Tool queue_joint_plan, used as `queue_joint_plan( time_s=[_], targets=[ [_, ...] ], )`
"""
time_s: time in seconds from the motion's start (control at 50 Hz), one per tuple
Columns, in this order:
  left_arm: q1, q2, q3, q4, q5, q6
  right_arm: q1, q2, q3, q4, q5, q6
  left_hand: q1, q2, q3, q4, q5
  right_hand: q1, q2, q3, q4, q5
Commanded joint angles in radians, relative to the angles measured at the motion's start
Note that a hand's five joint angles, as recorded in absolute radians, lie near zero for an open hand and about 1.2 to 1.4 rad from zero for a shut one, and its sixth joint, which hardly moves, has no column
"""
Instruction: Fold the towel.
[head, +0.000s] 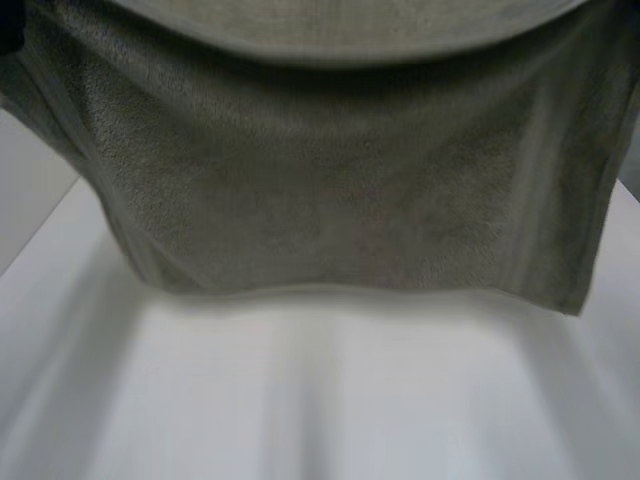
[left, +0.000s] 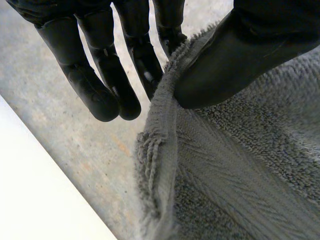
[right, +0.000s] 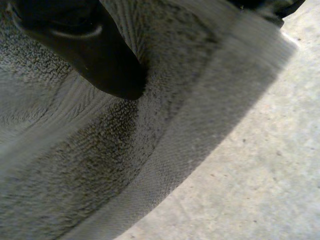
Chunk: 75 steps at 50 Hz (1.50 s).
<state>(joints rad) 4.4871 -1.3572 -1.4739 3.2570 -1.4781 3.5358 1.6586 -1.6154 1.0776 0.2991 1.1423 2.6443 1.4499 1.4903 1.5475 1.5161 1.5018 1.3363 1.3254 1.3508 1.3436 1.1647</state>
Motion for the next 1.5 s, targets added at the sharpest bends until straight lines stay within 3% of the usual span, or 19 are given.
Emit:
queue_joint_plan(
  time_s=[0.02,0.2,0.36,0.42,0.46,0.48,0.52,0.54,0.58,0.62,0.7,0.76,0.8,0.9,1.08,1.18,1.28,1.4,1.5],
  targets=[
    [0.021,-0.148,0.079,-0.072,0.001,-0.002,-0.046,0.095,-0.076,0.052,-0.026,0.006,-0.054,-0.094,-0.151,-0.120,-0.280,0.060,0.071,0.045,0.053,0.057],
    [0.007,-0.484,0.172,-0.080,-0.002,0.009,0.073,0.336,-0.113,0.046,0.005,-0.009,-0.054,-0.094,-0.151,-0.120,-0.280,0.060,0.071,0.045,0.053,0.057],
    [-0.014,-0.672,0.415,-0.088,-0.014,0.003,0.161,0.572,-0.272,0.014,0.123,-0.106,-0.054,-0.094,-0.151,-0.120,-0.280,0.060,0.071,0.045,0.053,0.057],
    [-0.020,-0.677,0.512,-0.077,-0.018,-0.011,0.184,0.601,-0.341,-0.081,0.188,-0.129,-0.054,-0.094,-0.151,-0.120,-0.280,0.060,0.071,0.045,0.053,0.057],
    [-0.028,-0.662,0.601,-0.022,-0.059,-0.069,0.191,0.577,-0.357,-0.287,0.241,-0.103,-0.054,-0.094,-0.151,-0.120,-0.280,0.060,0.071,0.045,0.053,0.057],
    [-0.028,-0.662,0.601,-0.022,-0.059,-0.069,0.191,0.577,-0.357,-0.288,0.241,-0.102,-0.054,-0.094,-0.151,-0.120,-0.280,0.060,0.071,0.045,0.053,0.057],
    [-0.031,-0.608,0.619,0.099,-0.119,-0.179,0.185,0.489,-0.290,-0.568,0.251,-0.016,-0.054,-0.094,-0.151,-0.120,-0.280,0.060,0.071,0.045,0.053,0.057],
    [-0.031,-0.608,0.619,0.099,-0.119,-0.179,0.185,0.488,-0.289,-0.569,0.251,-0.015,-0.054,-0.094,-0.151,-0.120,-0.280,0.060,0.071,0.045,0.053,0.057],
    [-0.017,-0.510,0.578,0.235,-0.159,-0.277,0.175,0.348,-0.181,-0.795,0.261,0.107,-0.054,-0.094,-0.151,-0.120,-0.280,0.060,0.071,0.045,0.053,0.057],
    [-0.014,-0.466,0.549,0.283,-0.162,-0.303,0.171,0.298,-0.139,-0.845,0.261,0.155,-0.054,-0.094,-0.151,-0.120,-0.280,0.060,0.071,0.045,0.053,0.057],
    [-0.012,-0.427,0.492,0.310,-0.156,-0.311,0.159,0.279,-0.108,-0.804,0.249,0.209,-0.054,-0.094,-0.151,-0.120,-0.280,0.060,0.071,0.045,0.053,0.057],
    [-0.009,-0.430,0.434,0.302,-0.143,-0.310,0.124,0.287,-0.097,-0.650,0.197,0.215,-0.054,-0.094,-0.151,-0.120,-0.280,0.060,0.071,0.045,0.053,0.057],
    [0.000,-0.433,0.351,0.267,-0.099,-0.308,0.115,0.308,-0.071,-0.478,0.096,0.215,-0.054,-0.094,-0.151,-0.120,-0.280,0.060,0.071,0.045,0.053,0.057],
    [0.014,-0.462,0.192,0.227,-0.013,-0.308,0.113,0.341,0.016,-0.350,0.001,0.185,-0.054,-0.094,-0.151,-0.120,-0.280,0.060,0.071,0.045,0.053,0.057],
    [0.009,-0.554,-0.022,0.222,0.038,-0.232,0.115,0.402,0.203,-0.333,-0.006,0.060,-0.054,-0.094,-0.151,-0.120,-0.280,0.060,0.071,0.045,0.053,0.057],
    [-0.009,-0.661,-0.132,0.222,0.039,0.013,0.119,0.551,0.275,-0.279,0.001,-0.021,-0.054,-0.094,-0.151,-0.120,-0.280,0.060,0.071,0.045,0.053,0.057],
    [-0.012,-0.724,-0.170,0.218,0.032,0.164,0.113,0.601,0.312,-0.224,-0.001,-0.027,-0.054,-0.094,-0.151,-0.120,-0.280,0.060,0.071,0.045,0.053,0.057],
    [0.000,-0.720,-0.200,0.216,0.033,0.192,0.107,0.594,0.344,-0.219,-0.007,-0.027,-0.054,-0.094,-0.151,-0.120,-0.280,0.060,0.071,0.045,0.053,0.057],
    [0.009,-0.644,-0.233,0.210,0.033,0.190,0.104,0.488,0.389,-0.212,-0.013,-0.035,-0.054,-0.094,-0.151,-0.120,-0.280,0.060,0.071,0.045,0.053,0.057]
  ],
)
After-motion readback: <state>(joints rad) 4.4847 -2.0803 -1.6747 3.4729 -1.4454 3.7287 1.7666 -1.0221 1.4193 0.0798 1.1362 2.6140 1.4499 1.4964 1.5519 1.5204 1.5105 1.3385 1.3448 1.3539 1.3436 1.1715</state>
